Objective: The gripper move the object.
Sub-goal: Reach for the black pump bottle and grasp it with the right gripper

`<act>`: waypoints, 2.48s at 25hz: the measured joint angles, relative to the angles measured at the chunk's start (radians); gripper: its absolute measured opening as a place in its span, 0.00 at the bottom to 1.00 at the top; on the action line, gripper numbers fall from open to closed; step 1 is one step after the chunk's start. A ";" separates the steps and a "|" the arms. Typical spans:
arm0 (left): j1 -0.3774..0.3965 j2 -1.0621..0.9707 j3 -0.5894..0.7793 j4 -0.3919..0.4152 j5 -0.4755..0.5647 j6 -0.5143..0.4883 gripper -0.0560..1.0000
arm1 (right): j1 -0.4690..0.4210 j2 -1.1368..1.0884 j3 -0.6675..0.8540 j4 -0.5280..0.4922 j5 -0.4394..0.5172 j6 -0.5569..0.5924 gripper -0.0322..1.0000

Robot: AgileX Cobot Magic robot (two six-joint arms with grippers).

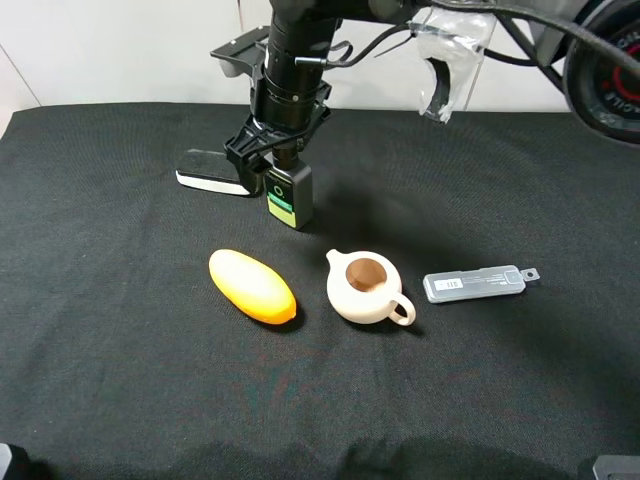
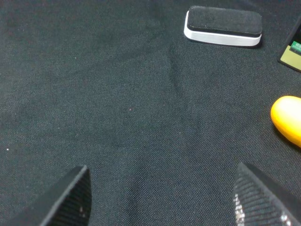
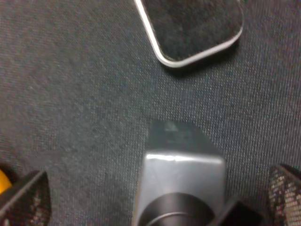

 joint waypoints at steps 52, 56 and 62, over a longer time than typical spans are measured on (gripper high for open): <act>0.000 0.000 0.000 0.000 0.000 0.000 0.69 | -0.049 0.066 -0.042 0.005 0.082 0.015 0.70; 0.000 0.000 0.000 0.000 0.000 0.000 0.69 | -0.049 0.066 -0.042 0.005 0.084 0.015 0.70; 0.000 0.000 0.000 0.000 0.000 0.000 0.69 | -0.049 0.063 -0.042 -0.008 0.084 0.019 0.70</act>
